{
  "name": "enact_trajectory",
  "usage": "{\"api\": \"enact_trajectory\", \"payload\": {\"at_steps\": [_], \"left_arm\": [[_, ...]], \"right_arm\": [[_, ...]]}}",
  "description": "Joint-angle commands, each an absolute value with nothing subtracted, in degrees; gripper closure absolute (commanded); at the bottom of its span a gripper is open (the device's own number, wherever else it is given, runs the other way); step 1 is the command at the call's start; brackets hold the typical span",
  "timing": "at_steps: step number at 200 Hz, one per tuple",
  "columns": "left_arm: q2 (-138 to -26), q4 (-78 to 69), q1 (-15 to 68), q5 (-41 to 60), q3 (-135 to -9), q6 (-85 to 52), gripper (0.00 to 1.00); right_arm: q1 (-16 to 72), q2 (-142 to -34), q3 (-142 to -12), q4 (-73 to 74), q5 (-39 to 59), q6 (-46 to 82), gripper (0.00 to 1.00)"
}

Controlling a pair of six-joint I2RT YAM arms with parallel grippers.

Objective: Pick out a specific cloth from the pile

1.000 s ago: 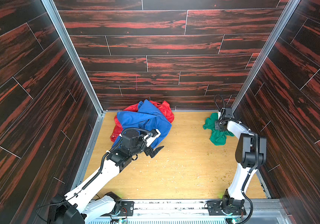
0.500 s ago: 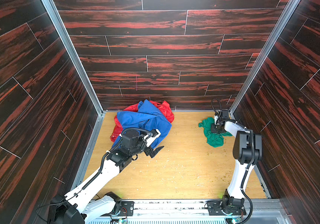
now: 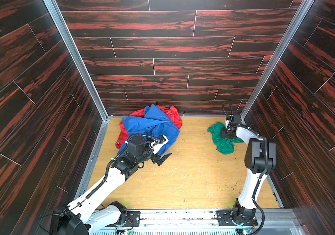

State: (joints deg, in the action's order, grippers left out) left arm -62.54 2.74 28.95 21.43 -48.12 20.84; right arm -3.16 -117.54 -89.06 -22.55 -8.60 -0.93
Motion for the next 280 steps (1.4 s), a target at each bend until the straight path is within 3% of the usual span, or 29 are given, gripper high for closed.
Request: {"api": "enact_trajectory", "payload": {"at_steps": [1,13,61,65,69,72,118,148,173,196,214,243,280], "left_arm": [[-61.4,3.6,29.1,22.0,-49.4,22.3,0.01],[-61.5,3.7,29.1,22.1,-49.4,22.2,0.01],[-61.4,3.9,29.1,22.2,-49.5,22.2,0.01],[-61.4,3.9,29.1,22.2,-49.5,22.3,0.01],[-61.4,3.9,29.2,22.1,-49.4,22.3,0.01],[-61.4,3.9,29.1,22.1,-49.4,22.3,0.01],[-58.8,3.1,29.1,19.2,-49.2,22.4,0.01],[-53.4,-3.2,27.4,6.3,-47.0,21.4,0.01],[-53.2,-7.6,26.0,-15.9,-46.6,21.0,0.01],[-55.0,-1.6,23.3,-32.4,-50.2,12.5,0.01],[-51.8,0.3,22.0,-34.7,-45.4,3.9,0.01],[-47.0,-13.8,20.8,-40.3,-29.3,0.5,0.01],[-54.4,-21.4,14.4,-43.0,-22.3,-1.4,0.01]], "right_arm": [[-2.9,-110.3,-88.5,-23.1,-7.9,-0.5,0.33],[-3.0,-108.6,-88.3,-23.7,-7.8,-0.5,0.27],[-2.9,-103.7,-89.3,-26.5,-7.6,-0.7,0.22],[-2.9,-103.3,-89.4,-26.8,-7.3,-0.8,0.16],[-2.9,-102.7,-89.5,-27.0,-7.0,-0.8,0.04],[-3.0,-102.3,-89.4,-27.2,-6.7,-0.7,0.01],[-2.8,-85.8,-76.1,-16.6,0.2,1.8,0.01],[-2.9,-68.3,-57.0,-0.7,1.4,5.6,0.01],[-4.0,-54.3,-43.0,10.2,-1.3,14.4,0.01],[-4.2,-45.4,-35.7,12.8,-6.0,16.4,0.01],[-4.2,-42.7,-34.8,7.0,-11.9,14.5,0.01],[-4.3,-39.4,-29.3,3.3,-17.0,13.4,0.01],[-4.2,-43.5,-17.1,16.5,-12.5,10.1,0.01]]}}
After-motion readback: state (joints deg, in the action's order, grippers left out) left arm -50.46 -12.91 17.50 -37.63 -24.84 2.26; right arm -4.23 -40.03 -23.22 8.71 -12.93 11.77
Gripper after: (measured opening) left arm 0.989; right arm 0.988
